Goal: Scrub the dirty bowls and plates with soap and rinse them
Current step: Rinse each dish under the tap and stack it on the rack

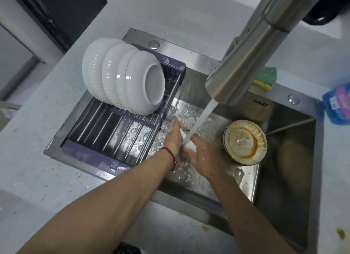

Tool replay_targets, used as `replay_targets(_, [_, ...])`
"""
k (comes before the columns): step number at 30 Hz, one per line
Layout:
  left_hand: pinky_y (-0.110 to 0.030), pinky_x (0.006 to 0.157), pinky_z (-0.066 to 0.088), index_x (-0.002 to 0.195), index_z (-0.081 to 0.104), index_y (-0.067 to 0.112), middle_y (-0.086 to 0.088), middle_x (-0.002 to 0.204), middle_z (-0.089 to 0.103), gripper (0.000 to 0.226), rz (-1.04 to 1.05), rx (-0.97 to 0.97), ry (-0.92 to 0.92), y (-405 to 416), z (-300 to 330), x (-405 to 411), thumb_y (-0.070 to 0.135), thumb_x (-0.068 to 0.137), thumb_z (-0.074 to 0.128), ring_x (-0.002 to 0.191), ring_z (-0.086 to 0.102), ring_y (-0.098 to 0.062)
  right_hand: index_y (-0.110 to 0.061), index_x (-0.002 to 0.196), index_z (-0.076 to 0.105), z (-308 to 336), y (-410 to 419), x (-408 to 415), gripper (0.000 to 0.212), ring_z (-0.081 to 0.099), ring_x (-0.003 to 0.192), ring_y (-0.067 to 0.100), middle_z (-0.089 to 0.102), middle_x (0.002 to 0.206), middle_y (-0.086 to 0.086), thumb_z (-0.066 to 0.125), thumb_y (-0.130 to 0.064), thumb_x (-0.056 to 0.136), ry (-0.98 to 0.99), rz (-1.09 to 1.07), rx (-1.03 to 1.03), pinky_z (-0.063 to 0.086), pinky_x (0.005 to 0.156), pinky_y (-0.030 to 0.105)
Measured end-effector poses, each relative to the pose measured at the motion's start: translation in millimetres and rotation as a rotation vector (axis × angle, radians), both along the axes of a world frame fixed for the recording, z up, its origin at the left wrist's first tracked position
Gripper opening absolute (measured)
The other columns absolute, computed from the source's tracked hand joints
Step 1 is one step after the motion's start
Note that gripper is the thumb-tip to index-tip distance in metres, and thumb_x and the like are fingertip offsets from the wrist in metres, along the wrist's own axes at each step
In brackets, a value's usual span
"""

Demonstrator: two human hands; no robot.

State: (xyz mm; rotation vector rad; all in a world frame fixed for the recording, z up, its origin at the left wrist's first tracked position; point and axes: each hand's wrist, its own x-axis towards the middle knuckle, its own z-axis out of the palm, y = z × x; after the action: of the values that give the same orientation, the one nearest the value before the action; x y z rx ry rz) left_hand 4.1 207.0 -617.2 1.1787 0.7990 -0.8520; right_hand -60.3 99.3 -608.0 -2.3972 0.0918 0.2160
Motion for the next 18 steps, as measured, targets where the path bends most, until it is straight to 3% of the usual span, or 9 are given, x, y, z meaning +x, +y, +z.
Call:
replay_targets(3, [-0.036,0.057,0.063,0.117,0.063,0.008,-0.017,0.103,0.076,0.04,-0.024,0.201,-0.046,16.3,-12.9,7.5,0.042,0.11,0.045,0.075,0.077,-0.029,-0.012,0.116,0.064,-9.0,-18.8,-9.8,0.025,0.063,0.077,0.024,0.071,0.096,0.008,0.064,-0.03,0.1,-0.001,0.259,-0.197,0.04,0.064,0.029])
replay_targets(5, [-0.041,0.066,0.065,0.125,0.06,0.008,-0.018,0.111,0.075,0.029,-0.076,0.201,-0.03,16.4,-16.5,4.2,0.028,0.111,0.046,0.08,0.079,-0.03,-0.009,0.115,0.062,-15.8,-34.0,-14.3,0.025,0.067,0.087,0.031,0.07,0.102,0.008,0.062,-0.029,0.1,-0.012,0.393,-0.227,0.053,0.068,0.036])
replay_targets(8, [-0.04,0.065,0.064,0.131,0.054,0.009,-0.017,0.119,0.07,0.026,-0.158,0.276,-0.074,14.2,-19.8,-0.5,0.02,0.112,0.039,0.088,0.074,-0.029,-0.011,0.124,0.058,-13.9,-47.3,-14.2,0.033,0.066,0.104,0.024,0.065,0.121,0.001,0.059,-0.036,0.102,-0.003,0.534,-0.217,0.057,0.079,0.038])
replay_targets(10, [-0.044,0.084,0.062,0.138,0.054,0.01,-0.016,0.126,0.068,0.033,-0.151,0.357,-0.126,17.3,-18.2,0.3,0.025,0.112,0.039,0.105,0.069,-0.032,-0.018,0.133,0.052,-12.8,-57.7,-10.3,0.046,0.049,0.137,0.018,0.051,0.149,-0.004,0.04,-0.052,0.105,0.161,0.474,-0.172,0.047,0.102,0.037])
replay_targets(12, [-0.049,0.1,0.056,0.138,0.055,0.013,-0.016,0.131,0.066,0.037,-0.16,0.351,-0.143,18.1,-16.1,-3.0,0.034,0.112,0.04,0.116,0.066,-0.034,-0.015,0.151,0.036,-26.9,-61.5,1.0,0.063,0.019,0.156,0.02,0.025,0.167,0.005,0.03,-0.057,0.104,0.262,0.36,-0.281,0.031,0.12,0.043])
replay_targets(14, [-0.045,0.081,0.064,0.128,0.059,0.018,-0.015,0.12,0.07,0.036,-0.193,0.262,-0.171,13.9,-10.6,-8.9,0.042,0.111,0.039,0.099,0.072,-0.03,-0.007,0.162,0.003,-44.6,-44.3,24.0,0.08,-0.002,0.158,0.029,-0.001,0.171,0.015,0.025,-0.058,0.105,0.297,0.262,-0.398,0.015,0.127,0.049])
replay_targets(16, [-0.034,0.058,0.062,0.12,0.061,0.019,-0.012,0.1,0.076,0.036,-0.129,0.14,-0.153,10.5,-7.2,-11.3,0.045,0.109,0.039,0.076,0.075,-0.024,-0.018,0.158,-0.018,-51.4,-10.9,40.5,0.076,-0.014,0.156,0.034,-0.02,0.168,0.015,0.024,-0.055,0.106,0.287,0.212,-0.434,0.008,0.127,0.055])
replay_targets(17, [-0.035,0.059,0.063,0.119,0.063,0.02,-0.009,0.091,0.078,0.037,-0.092,0.112,-0.149,10.7,-7.8,-9.2,0.047,0.108,0.04,0.073,0.077,-0.024,-0.027,0.157,-0.019,-52.8,2.2,44.3,0.069,-0.013,0.157,0.032,-0.018,0.169,0.01,0.021,-0.052,0.107,0.277,0.214,-0.386,0.008,0.127,0.056])
replay_targets(18, [-0.043,0.07,0.065,0.121,0.065,0.021,-0.007,0.089,0.079,0.04,-0.061,0.094,-0.139,11.9,-13.2,-5.9,0.051,0.106,0.043,0.082,0.079,-0.028,-0.032,0.158,-0.015,-48.7,6.4,43.0,0.062,-0.005,0.158,0.025,-0.007,0.171,0.003,0.018,-0.05,0.109,0.27,0.272,-0.278,0.009,0.127,0.056])
